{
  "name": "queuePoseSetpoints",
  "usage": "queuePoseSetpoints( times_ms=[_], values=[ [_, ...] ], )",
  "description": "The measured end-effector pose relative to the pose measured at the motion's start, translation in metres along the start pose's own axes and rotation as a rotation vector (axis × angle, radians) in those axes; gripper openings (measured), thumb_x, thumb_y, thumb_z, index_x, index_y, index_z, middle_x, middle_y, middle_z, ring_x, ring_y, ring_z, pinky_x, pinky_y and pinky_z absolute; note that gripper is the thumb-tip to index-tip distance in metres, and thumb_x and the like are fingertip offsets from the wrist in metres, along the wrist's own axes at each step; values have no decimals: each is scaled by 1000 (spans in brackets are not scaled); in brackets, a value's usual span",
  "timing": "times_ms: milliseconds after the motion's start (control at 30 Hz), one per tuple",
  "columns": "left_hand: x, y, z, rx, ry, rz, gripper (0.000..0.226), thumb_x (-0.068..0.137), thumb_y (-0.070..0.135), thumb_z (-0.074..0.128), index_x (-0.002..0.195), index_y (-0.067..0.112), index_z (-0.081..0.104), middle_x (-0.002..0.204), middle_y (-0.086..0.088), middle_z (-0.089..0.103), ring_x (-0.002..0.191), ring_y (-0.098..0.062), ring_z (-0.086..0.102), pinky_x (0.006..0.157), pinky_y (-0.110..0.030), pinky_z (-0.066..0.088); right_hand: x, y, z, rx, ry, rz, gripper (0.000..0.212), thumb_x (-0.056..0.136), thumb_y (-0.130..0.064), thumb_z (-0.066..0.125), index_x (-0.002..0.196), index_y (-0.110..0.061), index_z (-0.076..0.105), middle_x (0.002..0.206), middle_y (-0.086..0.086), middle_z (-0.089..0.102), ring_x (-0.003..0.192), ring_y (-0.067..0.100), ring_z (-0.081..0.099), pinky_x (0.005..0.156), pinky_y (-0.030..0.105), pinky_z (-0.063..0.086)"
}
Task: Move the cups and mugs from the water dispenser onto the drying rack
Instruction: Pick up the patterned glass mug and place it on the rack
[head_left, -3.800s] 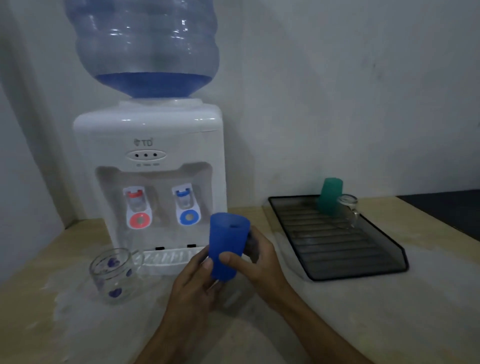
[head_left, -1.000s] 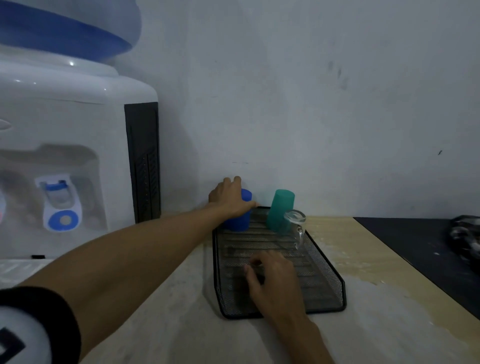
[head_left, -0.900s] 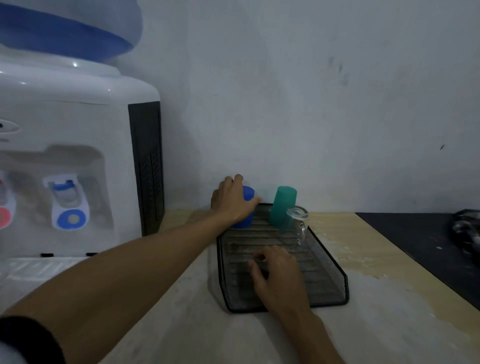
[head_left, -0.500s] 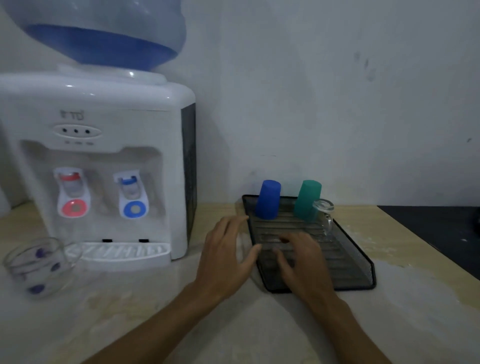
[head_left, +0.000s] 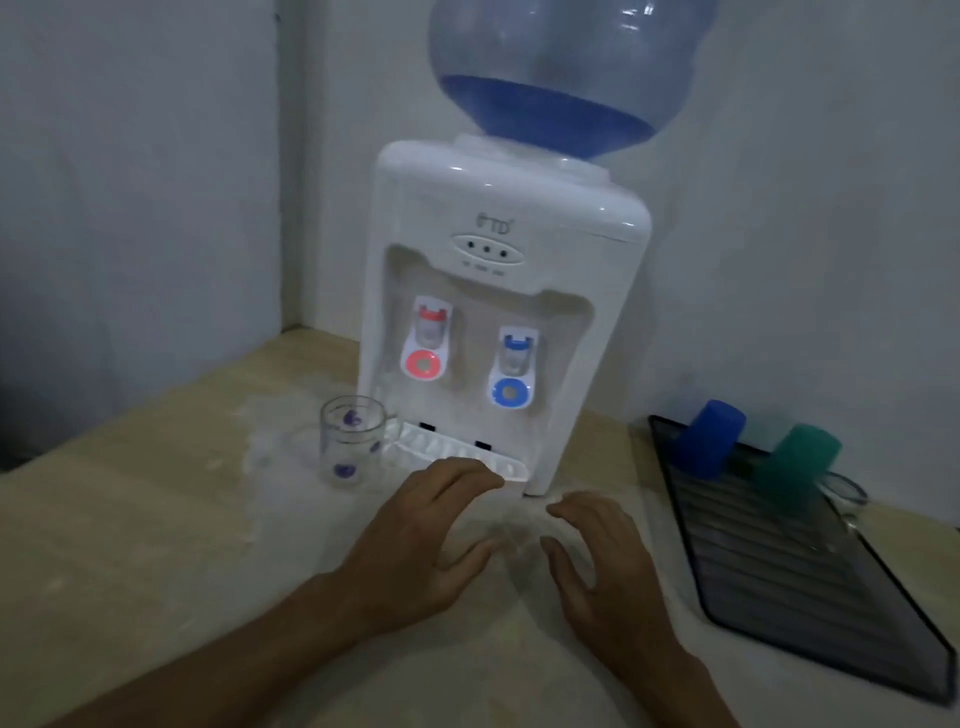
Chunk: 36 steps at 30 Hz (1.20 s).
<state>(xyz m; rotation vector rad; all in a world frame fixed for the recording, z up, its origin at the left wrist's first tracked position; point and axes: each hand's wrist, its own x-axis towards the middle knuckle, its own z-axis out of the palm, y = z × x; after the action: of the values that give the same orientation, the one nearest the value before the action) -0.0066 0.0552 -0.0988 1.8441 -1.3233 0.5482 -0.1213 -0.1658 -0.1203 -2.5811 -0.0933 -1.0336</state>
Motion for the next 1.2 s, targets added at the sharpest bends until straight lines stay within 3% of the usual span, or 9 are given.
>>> queuePoseSetpoints(
  times_ms=[133, 267, 333, 500, 667, 800, 967, 1200],
  values=[
    [-14, -27, -27, 99, 221, -56, 51, 86, 23, 79, 131, 7, 63, 128, -7, 65, 121, -24, 61, 100, -42, 51, 26, -27, 31, 28, -11, -49, 22, 98, -30, 60, 114, -18, 69, 113, -2, 68, 108, 15, 63, 99, 33, 48],
    [-7, -44, -43, 81, 574, -371, 66, 76, 20, 88, 131, 6, 55, 125, -8, 58, 114, -27, 59, 95, -49, 52, 39, -42, 45, -1, -23, -79, 22, 94, -19, 68, 115, -16, 68, 113, -1, 68, 110, 15, 62, 97, 33, 49],
    [-7, -54, -48, 107, 634, -541, 85, 70, 28, 93, 138, 8, 47, 129, -8, 51, 118, -26, 53, 98, -51, 51, 37, -41, 46, -17, -29, -87, 21, 93, -19, 69, 114, -16, 69, 113, -2, 68, 110, 16, 63, 97, 33, 49],
    [-9, -64, -43, -109, 458, -801, 108, 67, 41, 94, 152, 14, 33, 142, -5, 49, 128, -20, 52, 98, -33, 51, 27, -41, 37, 18, 68, -24, 20, 91, -20, 69, 110, -15, 71, 109, -3, 71, 105, 14, 65, 92, 35, 55],
    [-9, -75, -40, -208, 395, -843, 88, 70, 33, 94, 143, 16, 47, 136, -5, 63, 122, -20, 61, 89, -22, 49, 24, -39, 32, 45, 95, 20, 19, 90, -20, 69, 109, -17, 70, 106, -7, 70, 100, 9, 64, 87, 34, 58],
    [-8, -75, -40, -201, 370, -829, 75, 72, 32, 93, 135, 17, 54, 123, -3, 68, 108, -18, 65, 75, -10, 48, 26, -39, 31, 62, 117, 59, 20, 91, -23, 70, 109, -17, 71, 107, -7, 71, 102, 9, 65, 89, 32, 58],
    [-8, -66, -41, -107, 438, -779, 66, 72, 30, 93, 124, 16, 56, 112, 1, 66, 104, -19, 64, 80, -22, 50, 27, -40, 29, 100, 115, 106, 21, 91, -25, 68, 110, -16, 71, 108, -6, 72, 102, 10, 67, 90, 27, 56],
    [-8, -35, -31, -148, 406, -622, 68, 71, 30, 93, 128, 21, 56, 116, 7, 66, 101, -11, 62, 80, -3, 44, 27, -36, 21, 151, 128, 164, 22, 90, -25, 69, 112, -20, 70, 108, -12, 70, 103, -2, 63, 91, 17, 50]
  ],
)
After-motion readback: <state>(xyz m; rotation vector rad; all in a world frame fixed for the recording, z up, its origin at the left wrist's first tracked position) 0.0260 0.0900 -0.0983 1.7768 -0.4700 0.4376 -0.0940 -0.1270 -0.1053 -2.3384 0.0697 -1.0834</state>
